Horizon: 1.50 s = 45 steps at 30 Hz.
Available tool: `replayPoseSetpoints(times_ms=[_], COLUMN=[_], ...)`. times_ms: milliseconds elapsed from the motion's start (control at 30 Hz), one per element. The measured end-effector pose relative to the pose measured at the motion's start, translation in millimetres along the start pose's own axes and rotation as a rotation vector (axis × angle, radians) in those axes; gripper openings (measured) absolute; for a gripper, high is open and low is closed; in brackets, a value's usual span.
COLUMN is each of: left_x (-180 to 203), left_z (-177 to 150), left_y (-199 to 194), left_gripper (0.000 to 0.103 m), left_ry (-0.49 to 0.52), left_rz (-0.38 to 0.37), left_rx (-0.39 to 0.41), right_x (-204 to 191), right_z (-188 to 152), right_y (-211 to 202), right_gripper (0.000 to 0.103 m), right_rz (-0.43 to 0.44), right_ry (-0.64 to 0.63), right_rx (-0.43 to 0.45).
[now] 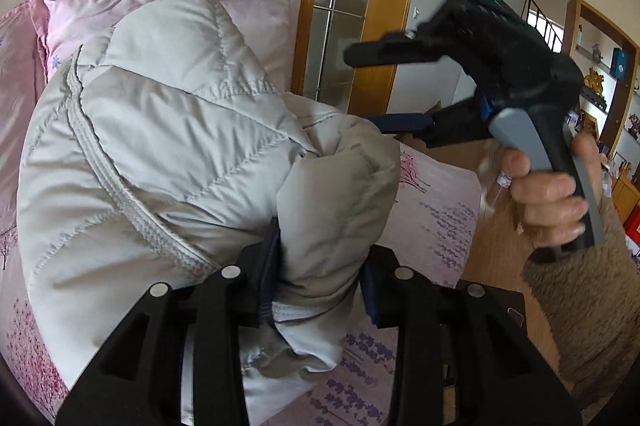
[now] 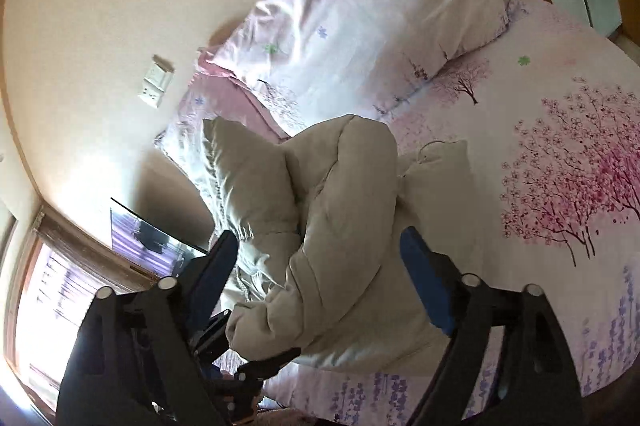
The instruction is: Fold large clothes
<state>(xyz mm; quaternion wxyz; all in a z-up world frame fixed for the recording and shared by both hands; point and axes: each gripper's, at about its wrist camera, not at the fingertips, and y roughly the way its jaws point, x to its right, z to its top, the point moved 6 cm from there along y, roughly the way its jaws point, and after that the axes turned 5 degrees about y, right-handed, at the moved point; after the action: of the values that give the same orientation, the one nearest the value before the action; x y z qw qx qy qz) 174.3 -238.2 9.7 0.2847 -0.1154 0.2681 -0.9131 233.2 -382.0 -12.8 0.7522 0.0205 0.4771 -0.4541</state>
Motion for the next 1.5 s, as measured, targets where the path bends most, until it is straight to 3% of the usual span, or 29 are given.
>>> replayPoseSetpoints(times_ms=[167,400,533,700,733,833,867,1000,1167,1333,1433,1500], left_x=[9,36,46,47,48,48,48,50,52,34,-2,-29], left_z=[0,-9,-13,-16,-16,-17,-17,-15,-8,12,24,26], left_y=[15,33,42,46,47,47,47,43,16,-44,-67,-69], left_gripper=[0.038,0.042,0.043,0.044,0.044,0.046,0.049,0.05,0.053,0.071,0.076,0.076], left_ry=[0.024,0.105,0.139,0.136,0.134,0.135,0.133,0.134,0.117,0.104,0.059,0.025], left_rz=[0.01,0.04,0.048,0.04,0.039,0.038,0.031,0.038,0.018,0.057,0.162,0.244], left_rx=[-0.014,-0.037,-0.048,-0.055,-0.055,-0.054,-0.052,-0.036,0.003,0.111,0.142,0.118], right_x=[9,-10,-21,-18,-17,-13,-10,-5,-5,0,6,9], right_z=[5,6,5,2,0,-7,-10,-10,-11,-6,-4,-4], right_y=[14,10,27,52,56,69,74,73,70,65,58,54], right_gripper=[0.086,0.086,0.086,0.085,0.083,0.063,0.051,0.025,0.017,0.015,0.015,0.014], right_rz=[-0.033,-0.06,-0.088,-0.07,-0.067,-0.069,-0.092,-0.091,-0.126,-0.159,-0.177,-0.186], right_ry=[0.02,-0.094,-0.15,-0.128,-0.126,-0.12,-0.122,-0.11,-0.121,-0.11,-0.095,-0.092], right_rx=[-0.055,-0.005,-0.06,-0.139,-0.155,-0.212,-0.225,-0.204,-0.164,-0.13,-0.107,-0.099])
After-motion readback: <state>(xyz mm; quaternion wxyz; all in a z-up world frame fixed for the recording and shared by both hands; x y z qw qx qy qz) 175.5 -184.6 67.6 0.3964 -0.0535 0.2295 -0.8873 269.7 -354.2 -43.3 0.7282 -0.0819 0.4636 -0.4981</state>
